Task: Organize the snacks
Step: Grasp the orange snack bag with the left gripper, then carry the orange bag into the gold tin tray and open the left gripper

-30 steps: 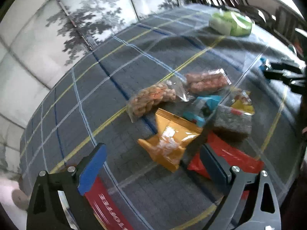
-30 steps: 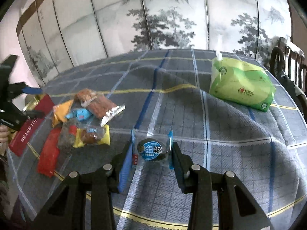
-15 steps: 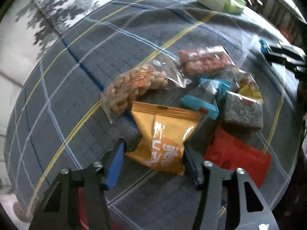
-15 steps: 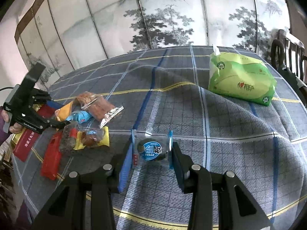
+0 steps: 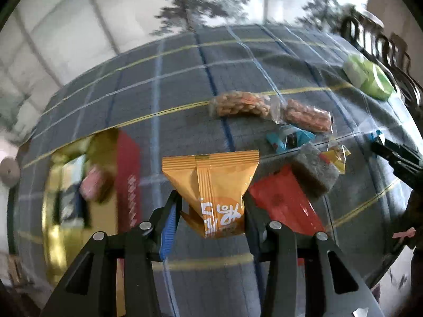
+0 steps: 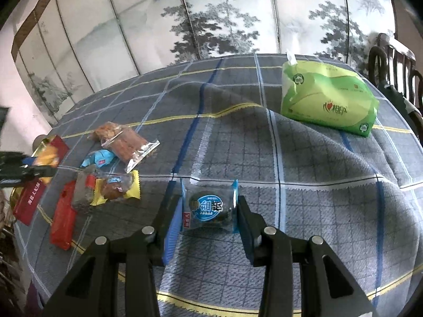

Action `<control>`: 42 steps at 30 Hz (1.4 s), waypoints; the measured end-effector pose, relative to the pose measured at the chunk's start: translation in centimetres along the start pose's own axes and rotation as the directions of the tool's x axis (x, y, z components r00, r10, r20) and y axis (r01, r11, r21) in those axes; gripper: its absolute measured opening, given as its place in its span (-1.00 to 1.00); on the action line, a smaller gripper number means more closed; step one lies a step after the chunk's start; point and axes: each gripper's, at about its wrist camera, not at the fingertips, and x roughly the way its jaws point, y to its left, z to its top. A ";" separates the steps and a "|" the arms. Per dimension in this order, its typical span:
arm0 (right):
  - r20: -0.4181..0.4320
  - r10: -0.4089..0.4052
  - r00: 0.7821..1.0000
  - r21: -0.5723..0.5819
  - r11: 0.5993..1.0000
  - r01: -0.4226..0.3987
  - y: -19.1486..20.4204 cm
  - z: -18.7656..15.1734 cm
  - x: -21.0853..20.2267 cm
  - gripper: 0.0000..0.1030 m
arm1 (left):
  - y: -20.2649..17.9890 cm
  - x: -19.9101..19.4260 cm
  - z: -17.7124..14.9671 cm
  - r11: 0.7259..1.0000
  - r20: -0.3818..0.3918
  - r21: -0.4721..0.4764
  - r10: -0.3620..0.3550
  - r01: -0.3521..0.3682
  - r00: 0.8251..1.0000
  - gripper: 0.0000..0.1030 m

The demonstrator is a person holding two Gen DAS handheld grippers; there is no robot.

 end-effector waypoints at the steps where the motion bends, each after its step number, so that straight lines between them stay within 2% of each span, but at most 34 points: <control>1: -0.003 -0.005 1.000 -0.001 1.000 0.005 0.1 0.0 0.0 -0.22 | 0.2 -0.7 -0.6 1.000 0.009 -0.017 0.014 -0.014 1.000 -0.21; 10: -0.012 -0.035 0.999 -0.003 0.999 0.035 0.1 0.1 0.3 -0.22 | 2.3 -5.0 -4.5 0.987 0.054 -0.142 0.086 -0.078 0.995 -0.21; 16: -0.017 -0.064 0.998 -0.027 0.998 0.064 0.6 0.1 0.4 -0.21 | 3.9 -6.5 -5.9 0.978 0.084 -0.156 0.150 -0.135 0.985 -0.20; 27: -0.022 -0.110 0.994 -0.061 0.992 0.109 1.3 0.0 0.6 -0.21 | 6.7 -6.8 -7.2 0.964 0.082 -0.209 0.183 -0.162 0.980 -0.20; 42: -0.024 -0.129 0.991 -0.074 0.989 0.127 1.6 0.0 0.6 -0.21 | 9.8 -4.8 -7.9 0.944 0.041 -0.258 0.223 -0.205 0.974 -0.20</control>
